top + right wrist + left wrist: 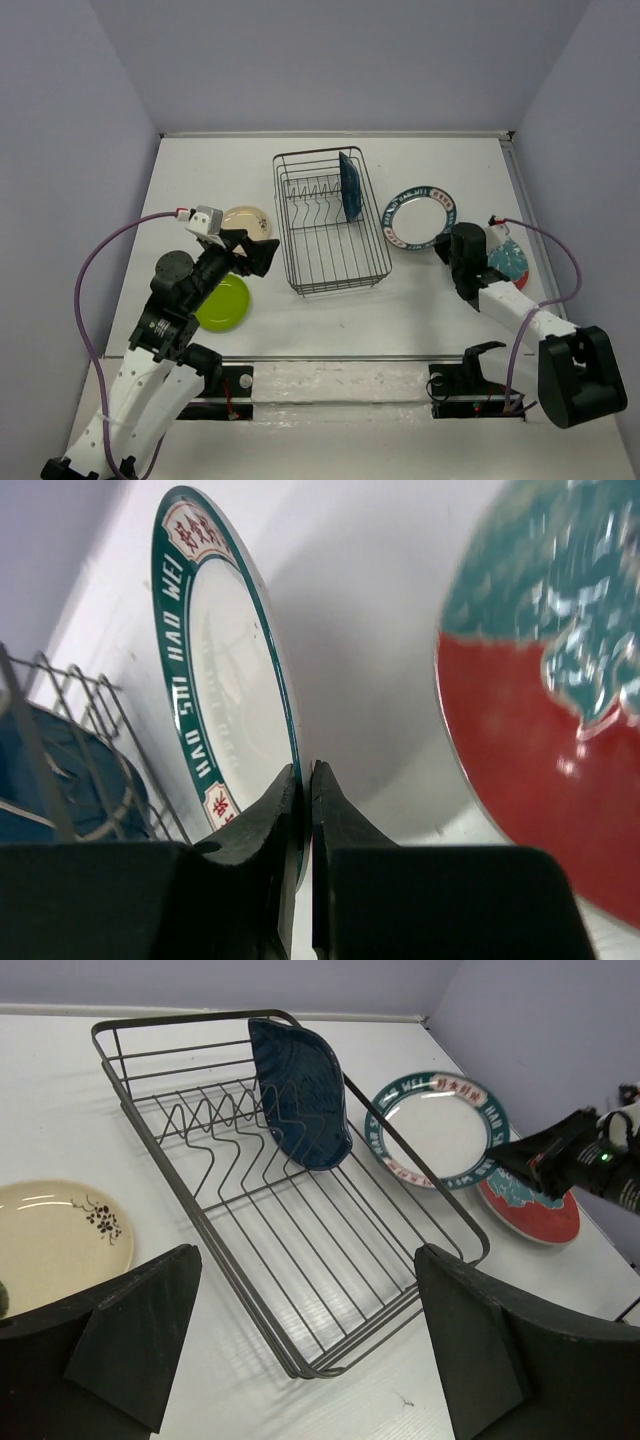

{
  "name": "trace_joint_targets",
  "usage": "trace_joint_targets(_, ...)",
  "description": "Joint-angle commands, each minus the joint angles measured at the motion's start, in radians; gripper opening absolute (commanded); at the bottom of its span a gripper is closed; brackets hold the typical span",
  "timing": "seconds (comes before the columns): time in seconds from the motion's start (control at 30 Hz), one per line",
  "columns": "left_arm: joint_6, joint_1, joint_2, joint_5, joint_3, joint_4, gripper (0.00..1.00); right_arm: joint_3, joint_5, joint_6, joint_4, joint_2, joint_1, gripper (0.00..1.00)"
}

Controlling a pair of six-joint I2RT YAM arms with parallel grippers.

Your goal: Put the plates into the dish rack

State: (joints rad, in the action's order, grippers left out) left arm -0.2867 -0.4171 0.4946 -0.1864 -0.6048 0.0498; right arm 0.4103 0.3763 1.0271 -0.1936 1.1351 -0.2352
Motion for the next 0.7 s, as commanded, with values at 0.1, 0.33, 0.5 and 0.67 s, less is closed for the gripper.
trace_joint_targets(0.1,0.001,0.005,-0.011,-0.018,-0.032,-0.042,0.99,0.418,0.363,-0.528,0.112,-0.132,-0.058,0.07)
trace_joint_targets(0.33,-0.009,0.014,-0.024,-0.001,-0.030,-0.065,0.99,0.807,0.669,-0.988,0.155,0.080,-0.433,0.07)
trace_joint_targets(0.5,-0.015,0.015,-0.031,0.074,-0.036,-0.051,0.99,1.018,0.812,-1.173,0.160,0.285,-0.598,0.07)
trace_joint_targets(0.67,-0.019,0.015,-0.044,0.139,-0.046,-0.008,0.99,1.218,0.886,-1.323,0.158,0.489,-0.684,0.07)
